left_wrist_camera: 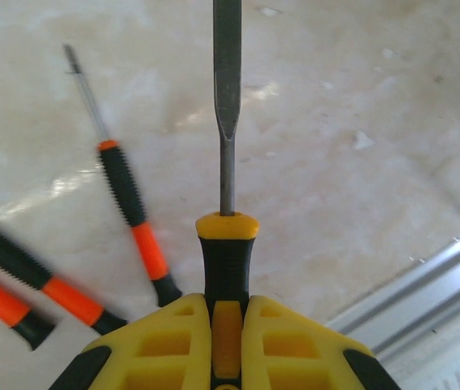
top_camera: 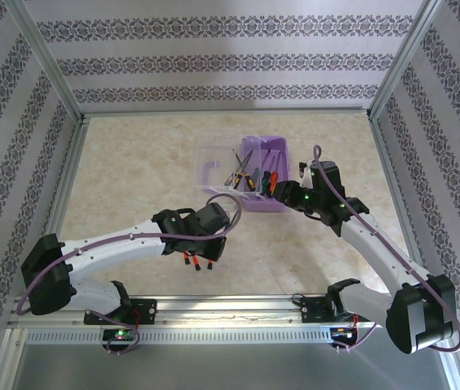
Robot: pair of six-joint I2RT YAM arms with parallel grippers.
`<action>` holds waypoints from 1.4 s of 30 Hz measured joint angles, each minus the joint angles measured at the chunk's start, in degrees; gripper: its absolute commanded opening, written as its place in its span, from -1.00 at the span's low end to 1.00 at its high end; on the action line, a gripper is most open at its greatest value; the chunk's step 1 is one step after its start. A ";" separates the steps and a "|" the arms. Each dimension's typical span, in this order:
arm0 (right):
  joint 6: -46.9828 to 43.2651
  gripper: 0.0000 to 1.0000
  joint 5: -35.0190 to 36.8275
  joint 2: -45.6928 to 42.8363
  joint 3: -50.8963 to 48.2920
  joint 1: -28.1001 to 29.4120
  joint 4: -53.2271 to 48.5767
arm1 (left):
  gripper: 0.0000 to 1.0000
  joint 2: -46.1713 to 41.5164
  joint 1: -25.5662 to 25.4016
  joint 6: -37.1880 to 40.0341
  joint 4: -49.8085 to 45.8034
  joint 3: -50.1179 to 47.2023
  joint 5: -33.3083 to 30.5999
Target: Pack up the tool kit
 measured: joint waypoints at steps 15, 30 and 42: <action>5.57 -0.27 6.14 -1.95 0.44 11.28 5.55 | -0.82 -5.46 -1.40 0.74 9.77 0.28 -10.47; 13.14 -0.40 0.76 6.19 -1.46 16.00 22.84 | -0.82 -5.25 -1.33 -0.20 11.82 -0.15 -13.16; 14.36 -0.40 -0.13 7.23 -2.01 17.73 26.58 | -0.85 -5.62 -0.46 -1.88 13.09 -1.86 -12.70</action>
